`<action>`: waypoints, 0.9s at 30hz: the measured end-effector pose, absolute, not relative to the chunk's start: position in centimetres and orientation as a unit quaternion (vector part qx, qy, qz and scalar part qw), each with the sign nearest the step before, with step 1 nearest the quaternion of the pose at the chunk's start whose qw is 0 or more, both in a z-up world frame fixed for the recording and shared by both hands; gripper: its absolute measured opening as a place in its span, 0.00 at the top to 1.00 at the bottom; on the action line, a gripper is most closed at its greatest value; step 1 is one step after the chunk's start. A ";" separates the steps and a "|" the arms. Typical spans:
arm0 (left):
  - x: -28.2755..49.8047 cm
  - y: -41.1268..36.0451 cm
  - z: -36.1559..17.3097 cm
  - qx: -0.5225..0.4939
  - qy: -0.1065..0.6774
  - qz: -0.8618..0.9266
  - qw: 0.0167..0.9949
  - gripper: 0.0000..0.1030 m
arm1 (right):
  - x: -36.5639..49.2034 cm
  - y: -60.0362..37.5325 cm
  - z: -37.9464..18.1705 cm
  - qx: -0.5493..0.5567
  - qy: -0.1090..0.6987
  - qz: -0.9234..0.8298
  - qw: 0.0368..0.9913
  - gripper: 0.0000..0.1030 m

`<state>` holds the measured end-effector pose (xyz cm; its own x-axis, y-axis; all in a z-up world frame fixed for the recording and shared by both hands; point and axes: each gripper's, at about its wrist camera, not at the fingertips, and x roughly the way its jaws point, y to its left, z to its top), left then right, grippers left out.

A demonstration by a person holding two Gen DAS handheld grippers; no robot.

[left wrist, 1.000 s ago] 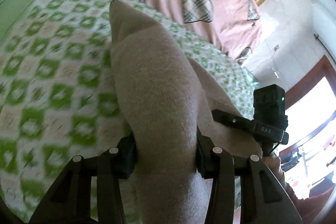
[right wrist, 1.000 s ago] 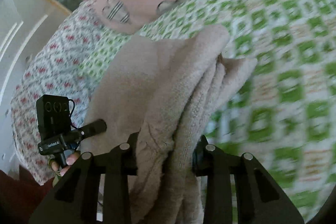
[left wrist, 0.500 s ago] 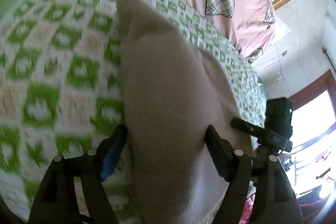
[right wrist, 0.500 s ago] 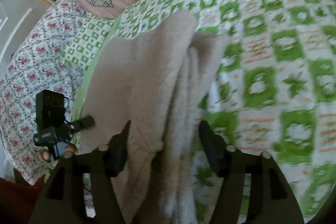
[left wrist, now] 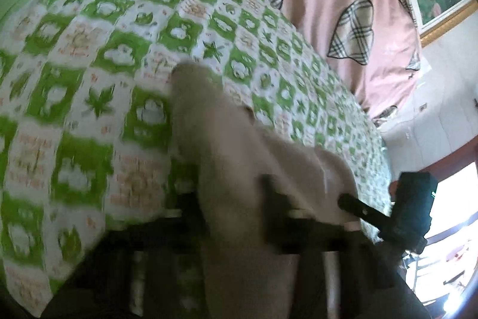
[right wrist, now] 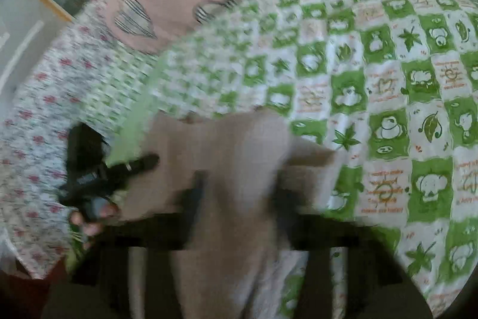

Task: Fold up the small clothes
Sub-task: 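Lift the sweater edge with both grippers and fold it over the body, then lower the folded sweater onto the sheet and open both grippers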

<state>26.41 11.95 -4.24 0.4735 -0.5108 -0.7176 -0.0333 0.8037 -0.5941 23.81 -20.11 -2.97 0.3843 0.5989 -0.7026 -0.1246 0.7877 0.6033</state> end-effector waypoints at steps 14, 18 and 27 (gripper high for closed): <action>29.3 9.3 -1.3 -0.115 0.471 -0.065 0.872 0.90 | 21.2 -22.4 -2.7 0.252 0.490 0.184 0.814 0.77; 24.3 10.6 1.0 -0.131 0.451 -0.067 0.881 0.83 | 18.8 -22.6 -0.3 0.233 0.475 0.192 0.827 0.62; 9.8 9.6 1.4 -0.145 0.458 -0.099 0.872 0.64 | 11.3 -22.3 1.7 0.236 0.473 0.219 0.820 0.60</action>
